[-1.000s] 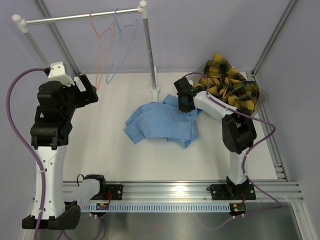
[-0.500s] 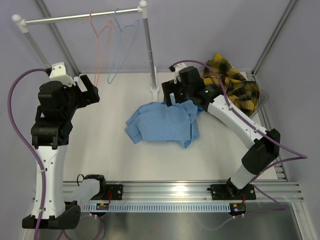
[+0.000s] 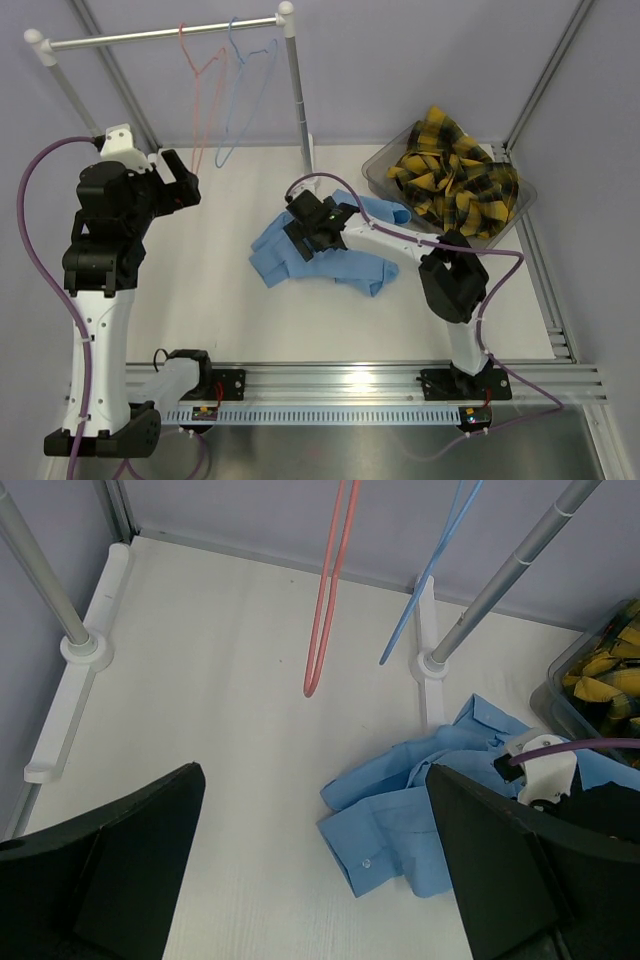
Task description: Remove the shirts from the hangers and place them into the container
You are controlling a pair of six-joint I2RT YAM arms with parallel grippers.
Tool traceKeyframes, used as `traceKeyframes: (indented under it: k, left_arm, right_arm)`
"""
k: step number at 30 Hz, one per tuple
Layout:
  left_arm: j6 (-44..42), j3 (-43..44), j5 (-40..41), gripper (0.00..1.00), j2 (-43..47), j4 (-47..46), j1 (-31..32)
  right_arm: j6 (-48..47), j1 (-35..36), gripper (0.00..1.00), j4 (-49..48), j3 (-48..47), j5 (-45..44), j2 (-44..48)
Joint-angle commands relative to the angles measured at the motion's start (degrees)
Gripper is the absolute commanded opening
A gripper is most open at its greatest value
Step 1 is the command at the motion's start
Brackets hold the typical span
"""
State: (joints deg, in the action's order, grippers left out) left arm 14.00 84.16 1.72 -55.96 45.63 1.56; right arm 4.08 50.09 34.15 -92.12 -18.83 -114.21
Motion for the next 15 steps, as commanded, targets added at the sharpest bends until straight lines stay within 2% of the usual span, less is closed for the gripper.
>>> traceKeyframes:
  k: [1, 4, 10, 14, 15]
  left_arm:
    - [0.41, -0.31, -1.36, 0.99, 1.12, -1.68, 0.20]
    - [0.41, -0.75, -1.36, 0.99, 1.03, -1.68, 0.20]
    - [0.41, -0.84, -1.36, 0.99, 0.77, -1.68, 0.28]
    - [0.59, -0.75, -3.12, 0.99, 0.24, -1.68, 0.28]
    - [0.59, -0.66, -3.21, 0.99, 0.07, -1.68, 0.28]
  right_arm:
    - [4.18, -0.78, 0.99, -1.20, -0.17, -17.01, -1.53]
    - [5.41, -2.18, 0.99, 0.91, -0.96, -16.51, -4.87]
    - [6.21, -7.19, 0.99, 0.83, 1.58, -2.81, -7.16]
    - [4.98, -8.07, 0.87, 1.01, 2.29, 5.27, -7.16]
    - [4.80, -8.16, 0.75, 0.83, 2.81, 6.69, -6.99]
